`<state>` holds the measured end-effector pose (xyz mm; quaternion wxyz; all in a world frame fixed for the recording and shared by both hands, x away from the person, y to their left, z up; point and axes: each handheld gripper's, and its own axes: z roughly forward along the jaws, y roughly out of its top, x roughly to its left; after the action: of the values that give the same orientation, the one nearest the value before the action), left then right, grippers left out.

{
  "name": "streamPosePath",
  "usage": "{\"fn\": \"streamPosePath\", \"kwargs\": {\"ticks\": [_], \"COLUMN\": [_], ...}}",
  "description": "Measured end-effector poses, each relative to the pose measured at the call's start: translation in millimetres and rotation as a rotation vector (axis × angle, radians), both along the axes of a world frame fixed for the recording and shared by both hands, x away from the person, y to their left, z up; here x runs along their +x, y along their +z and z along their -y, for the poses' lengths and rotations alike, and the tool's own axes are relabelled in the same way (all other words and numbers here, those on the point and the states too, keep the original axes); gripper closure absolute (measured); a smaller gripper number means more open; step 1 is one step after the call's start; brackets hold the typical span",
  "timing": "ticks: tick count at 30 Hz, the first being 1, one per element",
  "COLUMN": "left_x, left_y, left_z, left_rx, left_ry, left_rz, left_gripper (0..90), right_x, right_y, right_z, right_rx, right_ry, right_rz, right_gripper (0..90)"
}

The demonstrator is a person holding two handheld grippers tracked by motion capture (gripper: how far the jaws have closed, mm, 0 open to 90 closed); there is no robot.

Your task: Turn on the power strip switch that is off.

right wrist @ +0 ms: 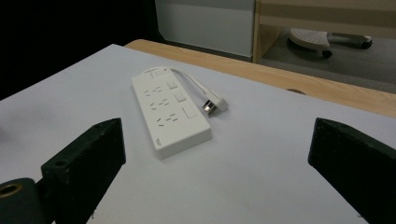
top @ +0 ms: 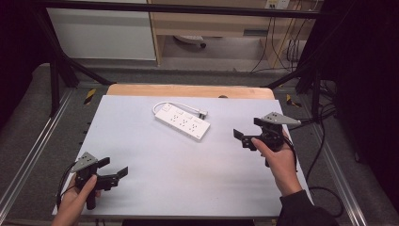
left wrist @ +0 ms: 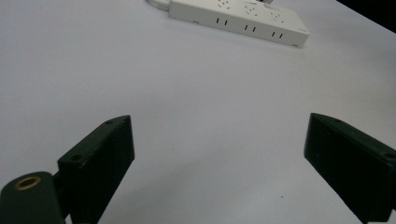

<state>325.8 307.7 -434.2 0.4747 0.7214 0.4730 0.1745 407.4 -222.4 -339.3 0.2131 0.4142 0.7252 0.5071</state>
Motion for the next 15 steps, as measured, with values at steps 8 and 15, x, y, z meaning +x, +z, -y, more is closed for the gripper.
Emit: {"fn": "streamPosePath", "kwargs": {"ticks": [8, 15], "left_x": [-0.7, -0.7], "left_y": [0.2, -0.3], "left_z": [-0.3, 0.0], "left_rx": [0.014, 0.018], "left_ry": [0.000, -0.006], "left_rz": [0.004, 0.001], "left_gripper": [8.5, 8.4], "right_x": [16.4, 28.6], "right_y": [7.0, 7.7], "right_z": [-7.0, -11.1], "right_rx": [-0.019, -0.015], "right_ry": [-0.011, -0.036], "right_rz": [0.013, 0.018], "right_gripper": [4.0, 4.5]}}
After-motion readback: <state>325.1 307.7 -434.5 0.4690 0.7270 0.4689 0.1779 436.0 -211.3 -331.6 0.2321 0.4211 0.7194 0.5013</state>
